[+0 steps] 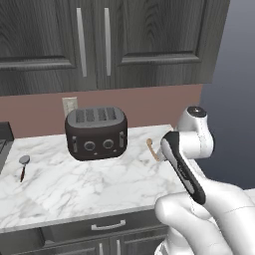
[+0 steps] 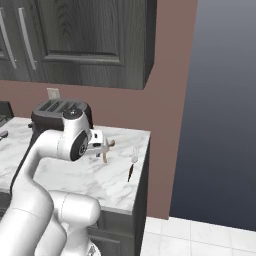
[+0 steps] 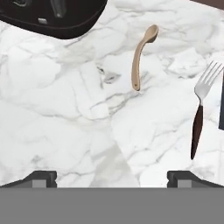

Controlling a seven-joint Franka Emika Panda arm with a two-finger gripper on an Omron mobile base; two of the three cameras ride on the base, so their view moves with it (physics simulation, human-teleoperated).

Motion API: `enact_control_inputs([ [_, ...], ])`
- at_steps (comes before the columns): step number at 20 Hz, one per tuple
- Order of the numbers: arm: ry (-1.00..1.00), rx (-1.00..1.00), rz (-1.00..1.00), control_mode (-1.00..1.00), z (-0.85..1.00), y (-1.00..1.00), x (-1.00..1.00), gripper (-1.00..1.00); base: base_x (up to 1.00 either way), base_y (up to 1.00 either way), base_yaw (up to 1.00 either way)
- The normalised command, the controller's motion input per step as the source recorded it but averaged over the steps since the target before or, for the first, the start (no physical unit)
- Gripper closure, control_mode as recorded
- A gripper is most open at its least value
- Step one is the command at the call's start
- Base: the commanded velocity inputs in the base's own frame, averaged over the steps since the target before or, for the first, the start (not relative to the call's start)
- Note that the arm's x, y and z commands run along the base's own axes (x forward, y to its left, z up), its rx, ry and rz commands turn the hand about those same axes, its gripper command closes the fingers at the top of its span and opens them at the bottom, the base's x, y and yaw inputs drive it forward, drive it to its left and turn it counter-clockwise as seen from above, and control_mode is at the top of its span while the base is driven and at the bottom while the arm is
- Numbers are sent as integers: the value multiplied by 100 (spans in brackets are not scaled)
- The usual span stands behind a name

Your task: Organize the utensils by type. Pick up the wooden spoons from the counter and place them in the open cabinet. Then pick up the metallic utensils from the counter and place them in the open drawer.

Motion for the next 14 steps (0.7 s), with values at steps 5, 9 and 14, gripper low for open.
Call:
enact_control_inputs([
  [5, 6, 0, 0, -100, -41, 6, 61, -100, 0, 0, 0],
  [9, 0, 0, 0, -100, -43, 2, 52, -100, 0, 0, 0],
  [14, 0, 0, 1, -100, -49, 1, 53, -100, 0, 0, 0],
])
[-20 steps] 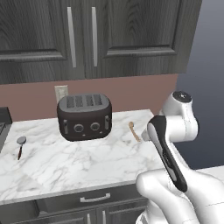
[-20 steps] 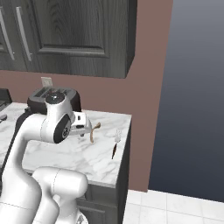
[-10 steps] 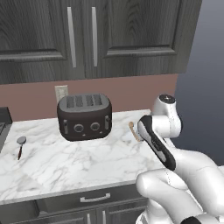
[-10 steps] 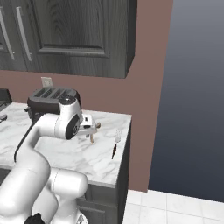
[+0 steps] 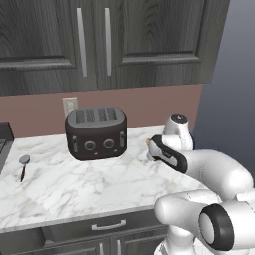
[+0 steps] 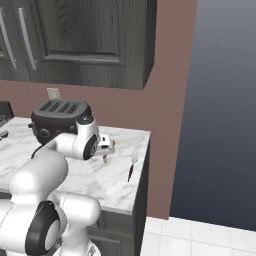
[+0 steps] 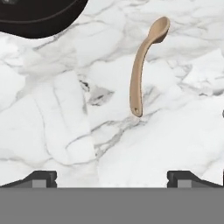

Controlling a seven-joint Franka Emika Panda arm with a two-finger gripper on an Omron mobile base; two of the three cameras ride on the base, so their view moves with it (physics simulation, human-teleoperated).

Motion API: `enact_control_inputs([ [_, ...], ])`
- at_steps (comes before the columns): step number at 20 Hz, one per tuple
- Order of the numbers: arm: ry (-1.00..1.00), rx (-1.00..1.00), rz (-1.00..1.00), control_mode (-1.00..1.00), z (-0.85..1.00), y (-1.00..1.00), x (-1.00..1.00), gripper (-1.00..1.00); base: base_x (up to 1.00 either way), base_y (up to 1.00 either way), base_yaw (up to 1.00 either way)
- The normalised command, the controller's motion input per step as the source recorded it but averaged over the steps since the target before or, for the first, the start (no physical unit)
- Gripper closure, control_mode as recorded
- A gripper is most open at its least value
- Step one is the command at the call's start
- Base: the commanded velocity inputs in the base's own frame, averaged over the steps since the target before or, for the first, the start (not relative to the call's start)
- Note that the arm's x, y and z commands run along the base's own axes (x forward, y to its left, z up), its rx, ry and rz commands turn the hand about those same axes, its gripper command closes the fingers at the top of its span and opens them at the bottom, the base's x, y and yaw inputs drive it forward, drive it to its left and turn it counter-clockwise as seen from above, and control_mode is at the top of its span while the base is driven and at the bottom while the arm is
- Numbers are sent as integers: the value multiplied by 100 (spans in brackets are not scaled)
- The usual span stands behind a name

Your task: Organize the utensils by type. Pick up the wooden spoons from the counter and place them in the open cabinet. Then pick up the metallic utensils from the counter and place them in the open drawer.

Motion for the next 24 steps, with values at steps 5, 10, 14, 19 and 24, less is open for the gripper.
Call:
enact_control_inputs([
  [5, 0, 0, 1, -100, -40, 0, 45, -100, 0, 0, 0],
  [10, 0, 0, 1, -100, -26, 0, 40, -100, 0, 0, 0],
  [14, 0, 0, 0, -100, -17, 0, 40, -100, 0, 0, 0],
  [19, 0, 0, 1, -100, -20, 0, 36, -100, 0, 0, 0],
  [24, 0, 0, 0, -100, -25, 0, 33, -100, 0, 0, 0],
])
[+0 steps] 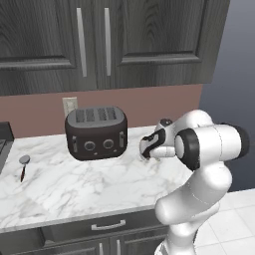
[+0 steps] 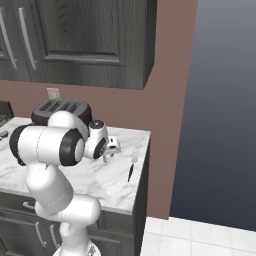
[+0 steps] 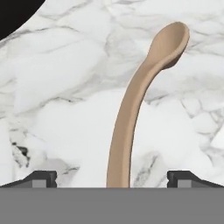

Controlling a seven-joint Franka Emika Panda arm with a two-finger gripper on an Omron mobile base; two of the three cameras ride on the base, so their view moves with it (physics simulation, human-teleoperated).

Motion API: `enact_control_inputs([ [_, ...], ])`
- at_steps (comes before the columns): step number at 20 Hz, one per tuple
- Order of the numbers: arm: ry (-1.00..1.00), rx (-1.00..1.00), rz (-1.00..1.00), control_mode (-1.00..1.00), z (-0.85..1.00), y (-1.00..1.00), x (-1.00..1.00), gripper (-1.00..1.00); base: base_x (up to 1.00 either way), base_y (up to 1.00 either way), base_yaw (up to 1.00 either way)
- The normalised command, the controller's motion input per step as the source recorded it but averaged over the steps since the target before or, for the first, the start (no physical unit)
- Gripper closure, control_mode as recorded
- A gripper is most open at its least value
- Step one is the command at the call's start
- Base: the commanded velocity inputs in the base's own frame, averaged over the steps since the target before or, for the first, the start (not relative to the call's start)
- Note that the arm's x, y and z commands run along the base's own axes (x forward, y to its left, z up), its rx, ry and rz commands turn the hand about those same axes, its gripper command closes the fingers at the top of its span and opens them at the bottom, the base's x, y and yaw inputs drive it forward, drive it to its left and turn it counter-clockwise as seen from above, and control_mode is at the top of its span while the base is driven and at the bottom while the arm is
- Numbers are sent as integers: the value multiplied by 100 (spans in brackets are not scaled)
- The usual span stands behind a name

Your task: Organize the utensils by type. Pick up the wooden spoons from the counter and place them in the open cabinet. Then pick up the metallic utensils from the counter and place them in the open drawer.

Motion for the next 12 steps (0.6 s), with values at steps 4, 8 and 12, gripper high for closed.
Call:
enact_control_inputs([
  [4, 1, 0, 0, -100, -25, 0, 30, -100, 0, 0, 0],
  [8, 1, 0, 0, -100, -23, 0, 29, -100, 0, 0, 0],
  [12, 1, 0, 0, -100, -21, 0, 21, -100, 0, 0, 0],
])
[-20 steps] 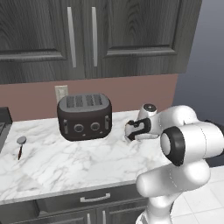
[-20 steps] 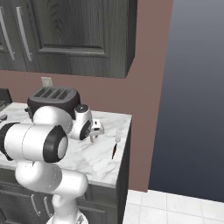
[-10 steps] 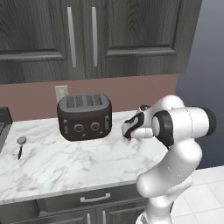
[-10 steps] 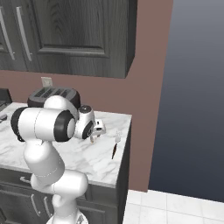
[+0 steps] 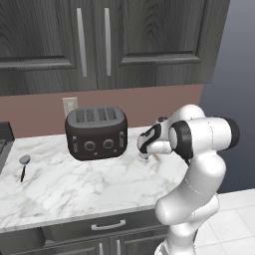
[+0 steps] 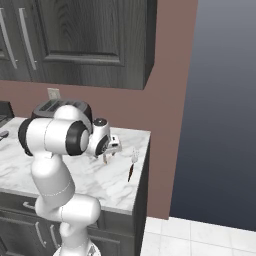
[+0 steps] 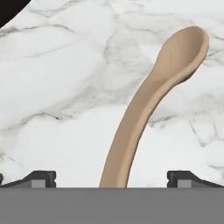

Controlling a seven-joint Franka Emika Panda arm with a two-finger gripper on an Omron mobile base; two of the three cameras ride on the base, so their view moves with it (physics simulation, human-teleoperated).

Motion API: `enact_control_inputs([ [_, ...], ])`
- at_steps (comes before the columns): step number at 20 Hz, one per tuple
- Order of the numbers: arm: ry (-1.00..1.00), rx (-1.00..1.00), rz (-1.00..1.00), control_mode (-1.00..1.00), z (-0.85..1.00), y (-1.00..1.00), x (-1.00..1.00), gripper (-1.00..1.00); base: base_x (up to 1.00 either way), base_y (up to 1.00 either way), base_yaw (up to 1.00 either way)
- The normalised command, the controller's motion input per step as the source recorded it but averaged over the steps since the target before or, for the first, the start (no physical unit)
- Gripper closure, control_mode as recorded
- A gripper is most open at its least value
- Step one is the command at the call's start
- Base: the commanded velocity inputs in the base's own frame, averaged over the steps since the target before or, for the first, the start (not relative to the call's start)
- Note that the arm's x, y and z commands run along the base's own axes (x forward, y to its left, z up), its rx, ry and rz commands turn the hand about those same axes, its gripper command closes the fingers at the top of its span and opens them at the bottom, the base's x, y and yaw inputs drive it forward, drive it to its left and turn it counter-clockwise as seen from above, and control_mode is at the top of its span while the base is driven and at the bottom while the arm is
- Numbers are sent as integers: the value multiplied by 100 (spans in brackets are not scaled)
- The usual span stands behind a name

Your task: Organize the utensils by type. Pick up the wooden spoons from the counter and place them in the open cabinet. Then pick up the metallic utensils from the counter and place them in the open drawer.

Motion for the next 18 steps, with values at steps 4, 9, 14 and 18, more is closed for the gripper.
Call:
enact_control_inputs([
  [4, 3, 0, 0, -100, -11, 0, 7, 100, 0, 0, 0],
  [9, 1, 0, 0, -100, -1, 0, 0, 100, 0, 0, 0],
  [14, 1, 0, 0, -100, -3, 0, 0, 100, 0, 0, 0],
  [18, -1, 0, 0, -100, 0, 0, -1, 100, 0, 0, 0],
])
